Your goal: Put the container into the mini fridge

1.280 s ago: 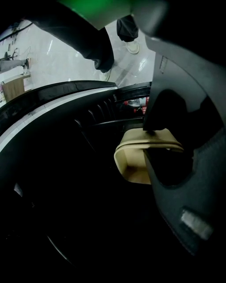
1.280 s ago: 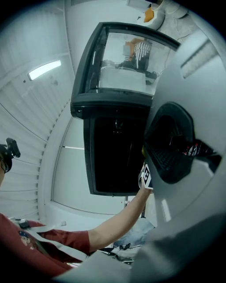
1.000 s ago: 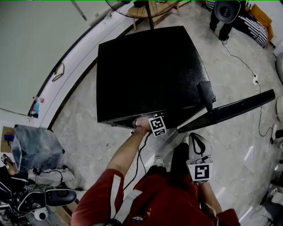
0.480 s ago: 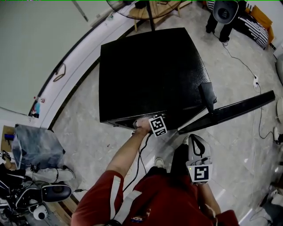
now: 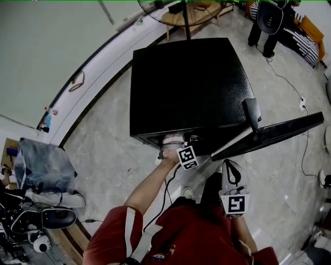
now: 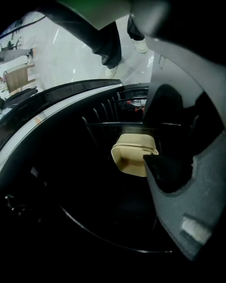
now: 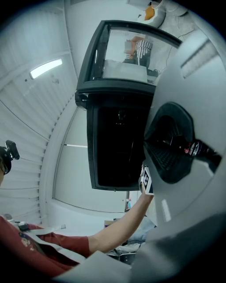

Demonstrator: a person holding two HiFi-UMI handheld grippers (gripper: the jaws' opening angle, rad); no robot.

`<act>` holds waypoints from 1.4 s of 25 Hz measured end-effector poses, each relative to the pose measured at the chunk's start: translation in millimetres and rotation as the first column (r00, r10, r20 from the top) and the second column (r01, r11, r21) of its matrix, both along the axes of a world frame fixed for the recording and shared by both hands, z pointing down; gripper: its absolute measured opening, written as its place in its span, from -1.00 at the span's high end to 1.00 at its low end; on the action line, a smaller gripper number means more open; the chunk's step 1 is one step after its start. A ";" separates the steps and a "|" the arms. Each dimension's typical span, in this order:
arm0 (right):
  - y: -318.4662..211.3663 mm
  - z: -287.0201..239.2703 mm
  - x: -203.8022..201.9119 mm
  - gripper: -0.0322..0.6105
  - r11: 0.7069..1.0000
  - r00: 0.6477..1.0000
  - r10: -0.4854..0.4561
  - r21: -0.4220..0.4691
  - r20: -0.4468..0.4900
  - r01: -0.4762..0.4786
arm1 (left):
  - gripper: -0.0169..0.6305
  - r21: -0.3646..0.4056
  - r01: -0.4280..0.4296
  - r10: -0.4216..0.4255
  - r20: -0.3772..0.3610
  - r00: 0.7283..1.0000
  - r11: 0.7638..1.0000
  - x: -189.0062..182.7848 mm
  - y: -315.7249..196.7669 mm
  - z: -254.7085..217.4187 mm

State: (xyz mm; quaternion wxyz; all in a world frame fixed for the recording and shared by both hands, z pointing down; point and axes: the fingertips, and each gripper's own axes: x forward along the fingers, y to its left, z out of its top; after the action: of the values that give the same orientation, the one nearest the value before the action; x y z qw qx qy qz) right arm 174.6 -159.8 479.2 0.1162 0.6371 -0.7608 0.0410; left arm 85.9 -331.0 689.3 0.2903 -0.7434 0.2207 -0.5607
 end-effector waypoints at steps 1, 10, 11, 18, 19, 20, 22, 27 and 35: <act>1.6 0.5 -2.5 0.90 1.000 1.000 -0.004 0.001 -0.005 0.004 | 0.25 -0.002 0.003 -0.003 -0.011 1.000 1.000 -2.4 5.8 -2.2; 7.4 -2.2 -20.0 0.90 1.000 0.999 -0.024 0.006 -0.033 0.024 | 0.25 -0.096 0.097 -0.117 -0.220 0.969 0.991 -19.5 61.8 -27.9; 8.0 -4.3 -23.0 0.90 1.000 0.999 -0.028 0.011 -0.034 0.029 | 0.25 -0.115 0.109 -0.134 -0.243 0.961 0.987 -21.7 70.8 -29.5; 16.2 0.3 -34.0 0.90 0.999 0.999 -0.032 0.011 -0.017 0.032 | 0.25 -0.183 0.183 -0.235 -0.328 0.915 0.966 -44.3 117.5 -37.7; 16.5 -0.3 -36.0 0.90 0.999 0.999 -0.037 0.010 -0.024 0.037 | 0.25 -0.197 0.203 -0.262 -0.348 0.900 0.959 -49.4 121.6 -40.9; 17.7 1.5 -36.8 0.90 0.999 0.999 -0.038 0.007 -0.030 0.039 | 0.25 -0.209 0.223 -0.287 -0.367 0.885 0.952 -54.7 124.7 -44.9; 20.6 5.6 -38.5 0.90 0.999 0.999 -0.038 0.003 -0.032 0.038 | 0.25 -0.218 0.256 -0.326 -0.406 0.854 0.942 -65.1 130.0 -53.6; 28.5 16.0 -53.0 0.90 0.998 0.998 -0.057 0.012 -0.009 0.057 | 0.25 -0.208 0.319 -0.380 -0.503 0.776 0.925 -98.5 140.9 -77.9; 26.3 7.5 -65.6 0.90 0.996 0.997 -0.077 0.034 -0.018 0.078 | 0.25 -0.222 0.407 -0.440 -0.678 0.589 0.886 -141.3 146.6 -133.6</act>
State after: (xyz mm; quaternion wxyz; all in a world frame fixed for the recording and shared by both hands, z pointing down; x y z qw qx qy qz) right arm 109.0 -133.5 486.7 0.1133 0.6094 -0.7845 0.0180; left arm -55.4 -184.3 555.7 0.0240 -0.8328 0.4732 -0.2863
